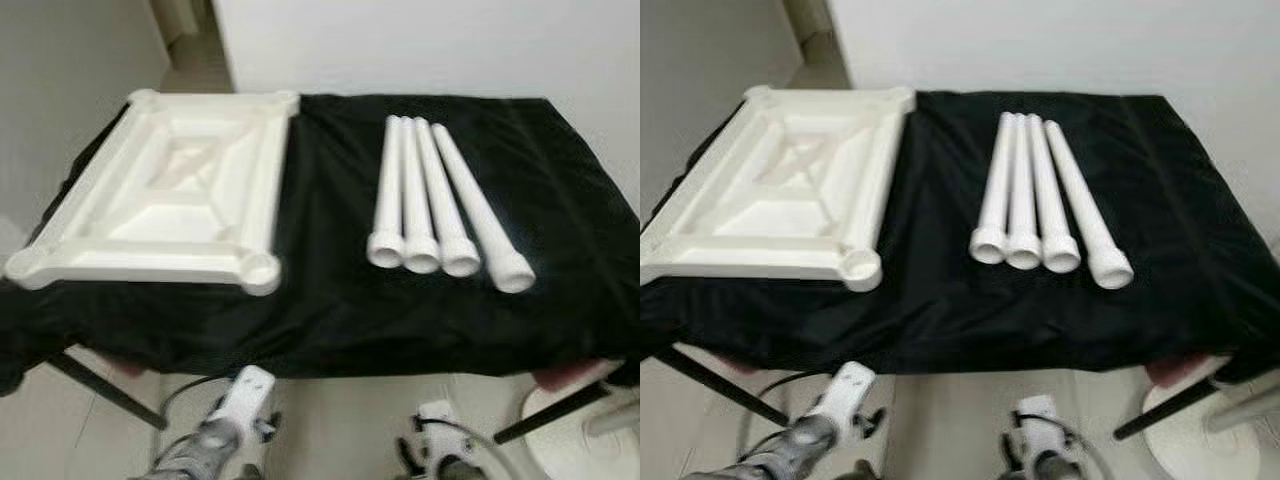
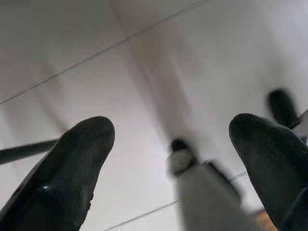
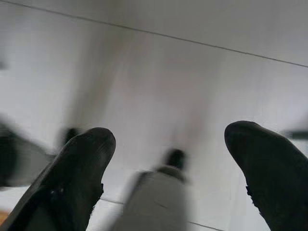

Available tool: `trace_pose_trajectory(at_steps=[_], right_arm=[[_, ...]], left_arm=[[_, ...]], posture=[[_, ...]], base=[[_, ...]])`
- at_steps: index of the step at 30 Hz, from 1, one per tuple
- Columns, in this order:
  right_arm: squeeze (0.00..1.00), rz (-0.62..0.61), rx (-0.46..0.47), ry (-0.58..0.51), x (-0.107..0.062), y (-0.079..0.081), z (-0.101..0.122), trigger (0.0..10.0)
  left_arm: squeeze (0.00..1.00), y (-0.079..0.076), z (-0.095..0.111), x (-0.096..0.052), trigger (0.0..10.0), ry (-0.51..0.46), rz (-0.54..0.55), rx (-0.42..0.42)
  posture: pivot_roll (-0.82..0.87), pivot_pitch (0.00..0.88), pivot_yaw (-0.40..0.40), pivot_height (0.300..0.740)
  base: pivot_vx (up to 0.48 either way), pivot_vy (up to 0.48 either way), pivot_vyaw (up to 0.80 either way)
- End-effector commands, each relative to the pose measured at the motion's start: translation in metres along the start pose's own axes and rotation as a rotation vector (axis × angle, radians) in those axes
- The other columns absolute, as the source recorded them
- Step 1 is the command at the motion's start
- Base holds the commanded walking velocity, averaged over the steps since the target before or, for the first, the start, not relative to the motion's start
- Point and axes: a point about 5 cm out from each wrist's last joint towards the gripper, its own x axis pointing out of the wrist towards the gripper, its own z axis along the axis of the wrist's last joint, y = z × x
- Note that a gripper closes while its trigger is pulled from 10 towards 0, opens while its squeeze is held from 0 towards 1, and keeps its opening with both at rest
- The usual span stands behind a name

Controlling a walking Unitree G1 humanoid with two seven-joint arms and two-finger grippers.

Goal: Building children table

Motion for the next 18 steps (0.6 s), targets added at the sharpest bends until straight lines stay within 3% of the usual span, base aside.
trace_pose_trajectory(at_steps=[1,18], right_arm=[[0.0,-0.015,-0.005,0.026,-0.0032,-0.0069,-0.0069,10.0],[0.0,-0.017,-0.016,0.029,-0.0029,-0.0073,-0.0065,10.0]], left_arm=[[0.0,-0.0052,0.0014,0.0014,10.0,-0.001,0.001,0.014],[0.0,-0.0067,0.0006,0.0007,10.0,-0.01,-0.013,0.074]], posture=[[-0.11,0.0,0.069,0.74],[-0.1,0.0,0.068,0.74]], base=[[0.0,0.0,0.0],[0.0,0.0,0.0]])
